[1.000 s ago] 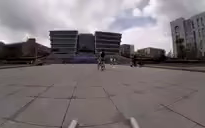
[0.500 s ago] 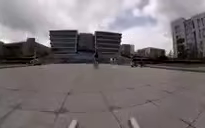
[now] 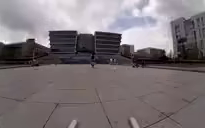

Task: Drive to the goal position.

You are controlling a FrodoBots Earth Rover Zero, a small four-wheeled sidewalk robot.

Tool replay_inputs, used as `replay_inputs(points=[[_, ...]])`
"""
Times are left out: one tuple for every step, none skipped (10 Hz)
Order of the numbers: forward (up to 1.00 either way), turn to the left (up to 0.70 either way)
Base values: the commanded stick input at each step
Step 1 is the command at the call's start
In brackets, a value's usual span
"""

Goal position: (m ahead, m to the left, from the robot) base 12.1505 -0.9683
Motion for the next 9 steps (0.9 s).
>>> replay_inputs(points=[[1.0,0.0],[1.0,0.35],[1.0,0.4],[1.0,0.16],[1.0,0.0],[1.0,0.0],[1.0,0.0],[1.0,0.0],[1.0,0.0]])
